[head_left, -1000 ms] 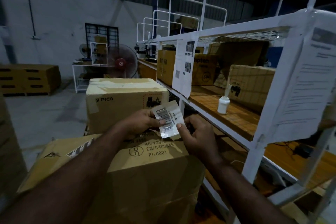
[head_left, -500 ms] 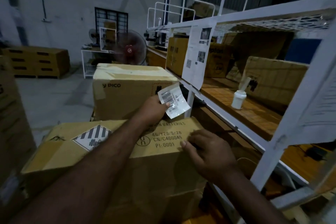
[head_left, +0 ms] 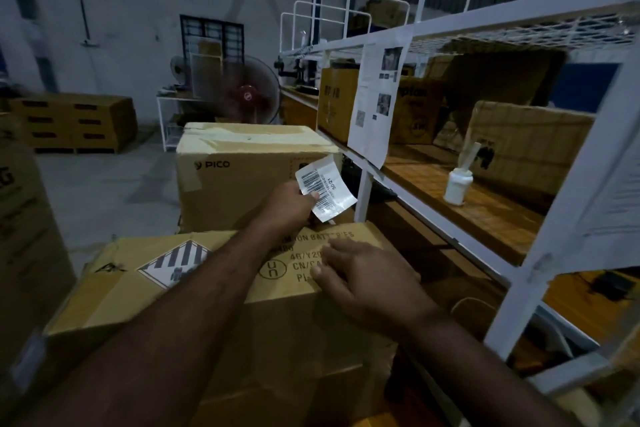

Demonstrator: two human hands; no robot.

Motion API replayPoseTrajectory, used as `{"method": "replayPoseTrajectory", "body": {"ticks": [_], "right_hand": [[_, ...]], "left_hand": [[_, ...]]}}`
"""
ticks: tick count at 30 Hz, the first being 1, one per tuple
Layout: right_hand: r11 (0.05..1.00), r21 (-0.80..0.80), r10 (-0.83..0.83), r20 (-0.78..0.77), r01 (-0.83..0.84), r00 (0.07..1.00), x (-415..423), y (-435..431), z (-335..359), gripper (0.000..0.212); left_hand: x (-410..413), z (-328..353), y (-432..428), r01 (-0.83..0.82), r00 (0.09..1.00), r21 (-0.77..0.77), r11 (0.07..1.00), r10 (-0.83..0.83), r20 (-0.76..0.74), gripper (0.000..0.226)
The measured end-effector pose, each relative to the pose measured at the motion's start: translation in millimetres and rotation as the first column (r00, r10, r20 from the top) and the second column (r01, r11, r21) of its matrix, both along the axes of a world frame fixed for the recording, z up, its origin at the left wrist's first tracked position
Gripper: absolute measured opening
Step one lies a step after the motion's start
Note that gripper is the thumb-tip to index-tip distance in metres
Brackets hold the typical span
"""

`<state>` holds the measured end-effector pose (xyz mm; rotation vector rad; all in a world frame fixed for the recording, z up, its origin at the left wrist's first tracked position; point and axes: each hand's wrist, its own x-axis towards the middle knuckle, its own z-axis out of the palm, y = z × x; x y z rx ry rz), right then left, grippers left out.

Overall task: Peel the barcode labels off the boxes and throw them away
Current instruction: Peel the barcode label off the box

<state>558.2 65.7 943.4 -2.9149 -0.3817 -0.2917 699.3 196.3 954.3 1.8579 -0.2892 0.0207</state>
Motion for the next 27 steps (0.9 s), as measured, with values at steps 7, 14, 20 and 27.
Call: {"method": "replayPoseTrajectory", "body": {"ticks": [7, 14, 20, 27], "right_hand": [[0.989, 0.039, -0.141, -0.025, 0.142, 0.990, 12.5, -22.0, 4.1, 0.061], [0.998, 0.040, 0.058, -0.045, -0.057, 0.997, 11.2, 16.1, -0.3, 0.060], [0.985, 0.107, -0.121, -0.138, 0.136, 0.983, -10.0, -22.0, 12.2, 0.058], [0.999, 0.007, -0.038, -0.037, 0.038, 0.999, 27.0, 17.5, 1.9, 0.069]], "left_hand": [[-3.8, 2.1, -0.7, 0.005, 1.000, 0.049, 0.999, -0.005, 0.019, 0.023], [-1.9, 0.6, 0.3, 0.038, 0.999, -0.039, 0.999, -0.038, -0.014, 0.016], [-1.8, -1.1, 0.0, 0.016, 1.000, -0.012, 1.000, -0.016, -0.006, 0.015], [-1.9, -1.9, 1.1, 0.023, 0.999, -0.049, 0.999, -0.025, -0.036, 0.011]]}}
